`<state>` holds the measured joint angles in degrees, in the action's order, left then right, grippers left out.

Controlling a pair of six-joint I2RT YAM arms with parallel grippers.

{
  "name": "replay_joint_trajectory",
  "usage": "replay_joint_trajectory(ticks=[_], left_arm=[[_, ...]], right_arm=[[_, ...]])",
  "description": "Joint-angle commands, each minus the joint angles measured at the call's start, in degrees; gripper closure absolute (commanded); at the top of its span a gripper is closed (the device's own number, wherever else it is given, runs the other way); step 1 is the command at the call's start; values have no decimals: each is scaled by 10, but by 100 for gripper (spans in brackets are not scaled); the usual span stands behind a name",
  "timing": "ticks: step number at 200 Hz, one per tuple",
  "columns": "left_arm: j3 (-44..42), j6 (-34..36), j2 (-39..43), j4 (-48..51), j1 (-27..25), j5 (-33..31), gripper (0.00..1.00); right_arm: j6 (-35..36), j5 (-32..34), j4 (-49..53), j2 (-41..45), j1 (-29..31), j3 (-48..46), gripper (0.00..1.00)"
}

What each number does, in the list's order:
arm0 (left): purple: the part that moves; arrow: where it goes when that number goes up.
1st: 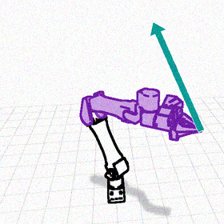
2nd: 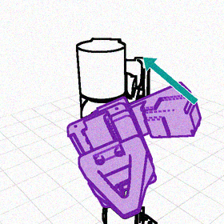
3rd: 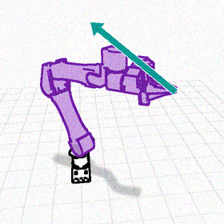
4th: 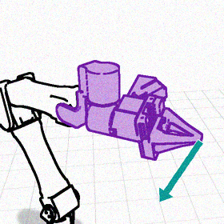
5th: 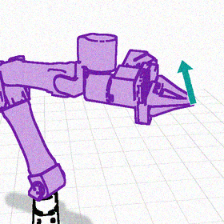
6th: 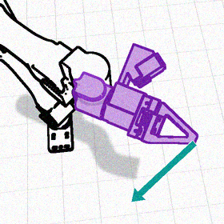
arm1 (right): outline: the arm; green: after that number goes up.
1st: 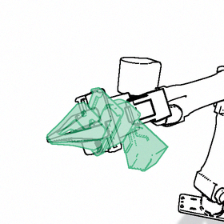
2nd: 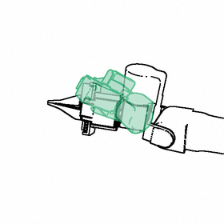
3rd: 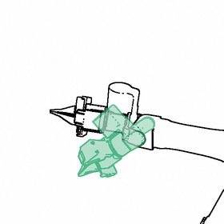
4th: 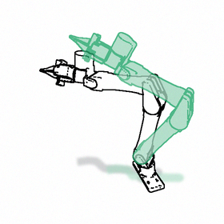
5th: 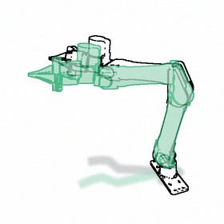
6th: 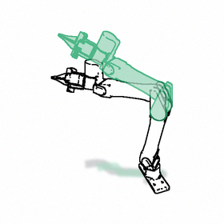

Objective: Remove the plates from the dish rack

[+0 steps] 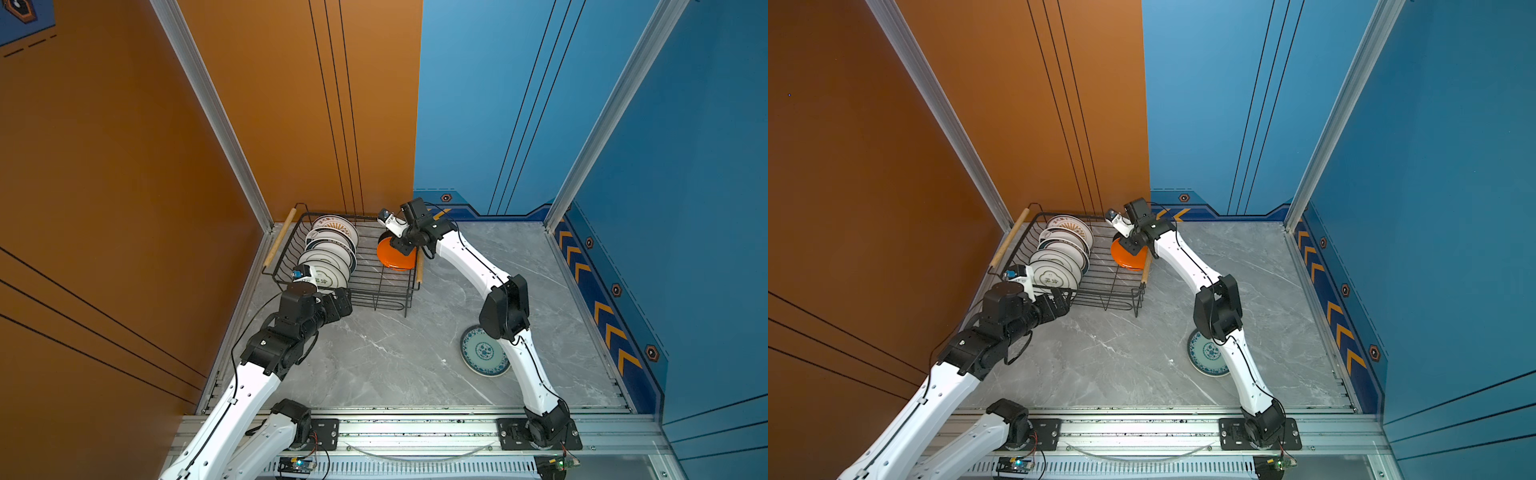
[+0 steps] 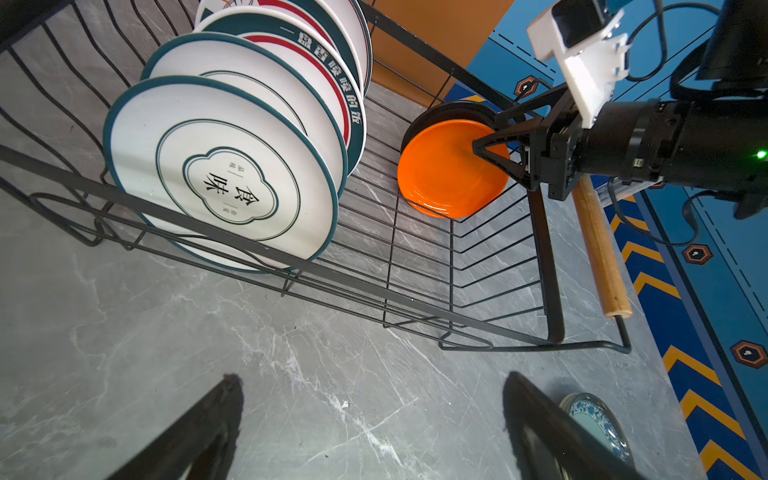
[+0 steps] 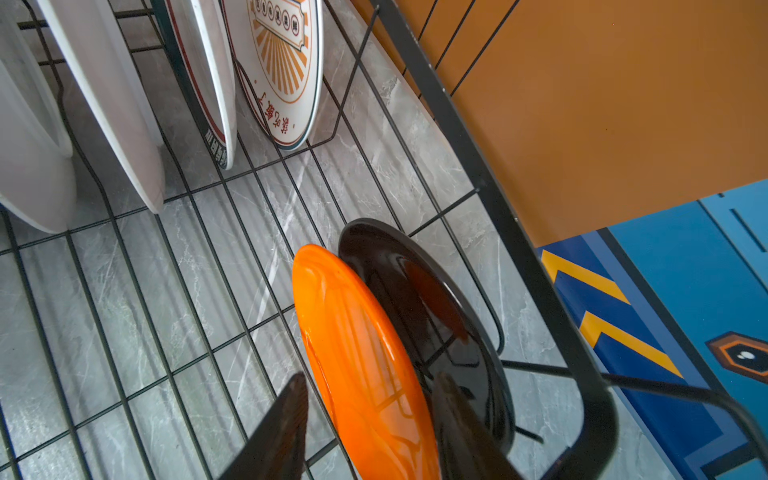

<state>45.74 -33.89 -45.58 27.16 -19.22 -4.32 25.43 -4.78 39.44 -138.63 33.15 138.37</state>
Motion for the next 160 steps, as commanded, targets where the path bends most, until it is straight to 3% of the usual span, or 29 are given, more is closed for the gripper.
replay_joint_trajectory(ticks=[1,160], left_arm=[[-7,6,9,-6,6,5,2],[-16,6,15,-8,15,6,2]], right_arm=[[-21,2,37,-20,-6,0,55],[15,64,65,-38,9,0,62]])
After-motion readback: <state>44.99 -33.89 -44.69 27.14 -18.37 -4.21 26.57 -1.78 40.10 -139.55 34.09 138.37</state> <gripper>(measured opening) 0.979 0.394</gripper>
